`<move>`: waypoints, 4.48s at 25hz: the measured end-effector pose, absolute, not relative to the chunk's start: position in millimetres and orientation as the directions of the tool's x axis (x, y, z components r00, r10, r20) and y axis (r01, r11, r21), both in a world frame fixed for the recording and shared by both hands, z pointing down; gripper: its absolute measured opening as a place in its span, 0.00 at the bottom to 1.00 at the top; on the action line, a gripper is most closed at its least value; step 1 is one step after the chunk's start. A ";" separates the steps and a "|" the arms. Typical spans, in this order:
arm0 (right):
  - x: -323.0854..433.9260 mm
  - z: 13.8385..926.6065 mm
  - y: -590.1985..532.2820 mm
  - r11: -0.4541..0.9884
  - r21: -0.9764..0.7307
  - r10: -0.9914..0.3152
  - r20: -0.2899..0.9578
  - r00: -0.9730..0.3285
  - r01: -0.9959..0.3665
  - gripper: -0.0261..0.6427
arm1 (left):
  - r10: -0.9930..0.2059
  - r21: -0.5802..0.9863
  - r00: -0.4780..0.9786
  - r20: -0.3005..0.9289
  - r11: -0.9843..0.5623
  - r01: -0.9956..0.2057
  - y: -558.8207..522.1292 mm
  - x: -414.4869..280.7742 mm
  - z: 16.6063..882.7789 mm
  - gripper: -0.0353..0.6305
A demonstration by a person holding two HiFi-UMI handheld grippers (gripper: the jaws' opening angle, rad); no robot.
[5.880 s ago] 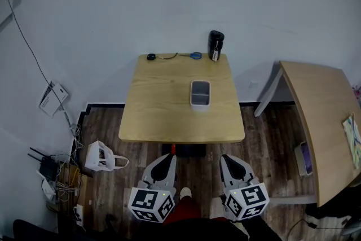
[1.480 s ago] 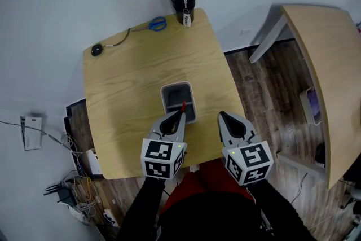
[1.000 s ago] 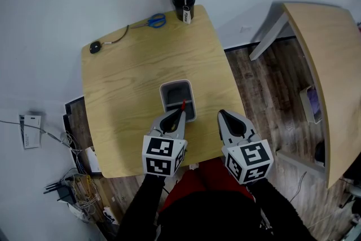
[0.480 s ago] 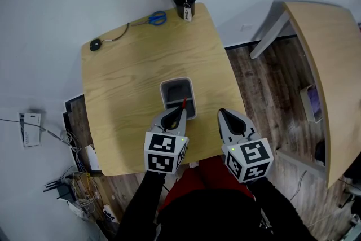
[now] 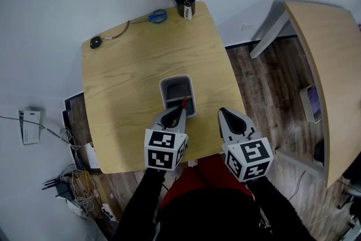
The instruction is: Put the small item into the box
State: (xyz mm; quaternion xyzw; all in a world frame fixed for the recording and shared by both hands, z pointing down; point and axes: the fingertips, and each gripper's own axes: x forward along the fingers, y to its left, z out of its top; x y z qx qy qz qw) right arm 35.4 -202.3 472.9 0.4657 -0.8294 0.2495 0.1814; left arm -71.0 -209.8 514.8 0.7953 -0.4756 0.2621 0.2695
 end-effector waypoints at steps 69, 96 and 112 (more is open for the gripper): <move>-1.8 432.2 -168.2 0.571 -0.201 -0.671 0.444 -0.594 -0.796 0.05 | -0.789 0.214 0.336 0.514 -0.261 -0.941 -165.7 -111.0 445.2 0.06; -17.7 394.2 -116.8 0.625 -0.157 -0.685 0.361 -0.633 -0.765 0.05 | -0.889 0.200 0.235 0.392 -0.167 -0.965 -93.6 -155.0 399.0 0.06; -17.3 375.6 -80.7 0.630 -0.146 -0.706 0.301 -0.641 -0.763 0.05 | -0.926 0.193 0.189 0.327 -0.130 -0.973 -46.9 -174.3 373.6 0.06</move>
